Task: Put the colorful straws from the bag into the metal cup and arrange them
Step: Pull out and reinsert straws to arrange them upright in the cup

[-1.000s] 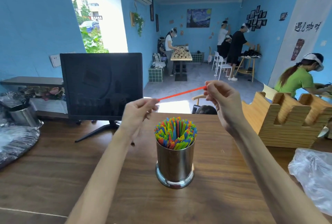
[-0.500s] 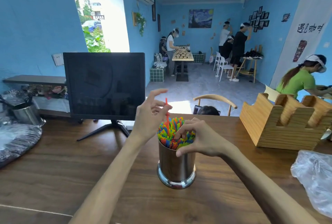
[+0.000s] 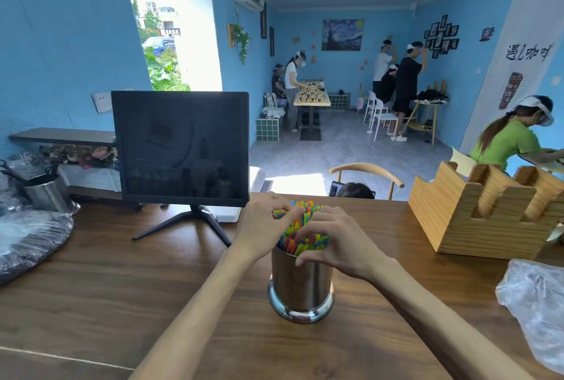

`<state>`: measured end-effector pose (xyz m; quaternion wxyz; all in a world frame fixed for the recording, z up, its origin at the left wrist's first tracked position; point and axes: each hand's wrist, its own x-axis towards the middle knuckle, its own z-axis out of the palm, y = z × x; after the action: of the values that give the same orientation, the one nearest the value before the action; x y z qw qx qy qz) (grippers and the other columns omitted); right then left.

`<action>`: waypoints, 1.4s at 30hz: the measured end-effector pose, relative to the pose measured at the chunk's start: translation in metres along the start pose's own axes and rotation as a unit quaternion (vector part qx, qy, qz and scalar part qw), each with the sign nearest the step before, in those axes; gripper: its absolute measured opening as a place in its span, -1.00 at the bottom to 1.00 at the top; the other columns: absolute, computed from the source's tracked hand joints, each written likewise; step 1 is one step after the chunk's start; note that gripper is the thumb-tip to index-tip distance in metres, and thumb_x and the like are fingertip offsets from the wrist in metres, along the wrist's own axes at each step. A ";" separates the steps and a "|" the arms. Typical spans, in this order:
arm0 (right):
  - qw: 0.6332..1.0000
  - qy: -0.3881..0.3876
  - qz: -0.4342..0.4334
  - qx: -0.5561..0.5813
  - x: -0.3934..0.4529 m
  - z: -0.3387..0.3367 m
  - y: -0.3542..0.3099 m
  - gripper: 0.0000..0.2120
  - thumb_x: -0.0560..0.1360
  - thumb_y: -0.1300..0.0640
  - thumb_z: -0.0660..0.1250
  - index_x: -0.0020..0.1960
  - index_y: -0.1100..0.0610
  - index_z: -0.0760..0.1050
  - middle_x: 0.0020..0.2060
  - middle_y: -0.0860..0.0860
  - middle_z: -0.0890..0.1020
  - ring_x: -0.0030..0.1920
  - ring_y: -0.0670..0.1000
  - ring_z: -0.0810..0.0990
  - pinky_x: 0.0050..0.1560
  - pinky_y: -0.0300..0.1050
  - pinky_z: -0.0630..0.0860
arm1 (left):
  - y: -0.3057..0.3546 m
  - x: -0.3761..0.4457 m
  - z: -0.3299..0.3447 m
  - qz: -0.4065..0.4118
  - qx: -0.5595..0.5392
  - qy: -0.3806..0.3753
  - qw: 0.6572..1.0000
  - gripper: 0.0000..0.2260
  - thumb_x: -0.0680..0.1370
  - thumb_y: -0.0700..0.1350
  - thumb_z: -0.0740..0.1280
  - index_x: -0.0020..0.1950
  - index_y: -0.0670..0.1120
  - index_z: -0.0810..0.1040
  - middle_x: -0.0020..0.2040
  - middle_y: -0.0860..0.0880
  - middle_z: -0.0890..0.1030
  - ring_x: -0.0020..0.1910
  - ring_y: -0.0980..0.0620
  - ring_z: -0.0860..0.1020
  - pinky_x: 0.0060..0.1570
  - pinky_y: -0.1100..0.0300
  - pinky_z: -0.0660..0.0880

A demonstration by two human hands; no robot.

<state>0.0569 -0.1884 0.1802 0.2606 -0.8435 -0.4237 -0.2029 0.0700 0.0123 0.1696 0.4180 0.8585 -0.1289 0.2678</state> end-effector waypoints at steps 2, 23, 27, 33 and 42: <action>1.000 0.017 -0.003 0.005 -0.001 0.003 0.001 -0.70 0.31 -0.18 0.61 -0.08 -0.02 0.73 -0.22 -0.14 0.62 -0.12 -0.05 0.44 -0.04 -0.06 0.40 | 0.000 -0.001 -0.001 0.000 -0.009 0.012 1.000 -0.69 0.45 0.30 0.38 -0.15 0.10 0.74 -0.10 0.22 0.63 0.02 0.22 0.56 -0.03 0.23 0.52; 0.975 0.069 0.146 0.154 0.064 -0.051 0.025 -0.89 0.44 0.11 0.59 -0.07 0.10 0.71 -0.33 -0.16 0.71 -0.31 -0.15 0.70 -0.27 -0.33 0.52 | 0.022 0.009 0.008 -0.042 -0.016 -0.137 0.990 -0.71 0.68 0.17 0.14 0.28 0.16 0.56 0.01 0.23 0.47 0.29 -0.02 0.38 0.36 -0.20 0.32; 0.978 0.052 0.148 0.137 0.070 -0.050 0.022 -0.84 0.48 0.14 0.56 0.04 0.12 0.71 -0.20 -0.02 0.74 -0.24 -0.07 0.73 -0.16 -0.12 0.67 | 0.023 0.011 0.008 -0.049 -0.063 -0.128 0.989 -0.78 0.71 0.00 0.23 0.19 -0.02 0.64 0.01 0.02 0.67 0.14 -0.03 0.60 0.23 -0.22 0.48; 0.973 0.026 0.166 0.158 0.070 -0.051 0.019 -0.86 0.47 0.21 0.56 0.01 0.20 0.70 -0.23 0.09 0.73 -0.28 -0.02 0.73 -0.19 -0.13 0.69 | 0.014 0.008 0.008 -0.042 -0.057 -0.132 0.989 -0.84 0.69 0.04 0.26 0.05 0.06 0.62 -0.03 0.05 0.66 0.04 0.08 0.62 0.11 0.00 0.59; 0.948 0.126 0.194 0.218 0.082 -0.095 0.024 -0.90 0.52 0.30 0.48 0.02 0.19 0.66 -0.12 0.17 0.73 -0.23 0.04 0.73 -0.16 -0.09 0.71 | -0.003 0.005 0.005 -0.018 0.088 -0.216 0.972 -0.73 0.65 0.08 0.32 0.31 0.08 0.66 0.38 0.14 0.51 0.34 0.09 0.25 0.38 0.09 0.18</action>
<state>0.1109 -0.2086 0.2941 0.5235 -0.7995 -0.2495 -0.1563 0.0772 0.0100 0.1683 0.3081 0.9315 -0.1765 0.0792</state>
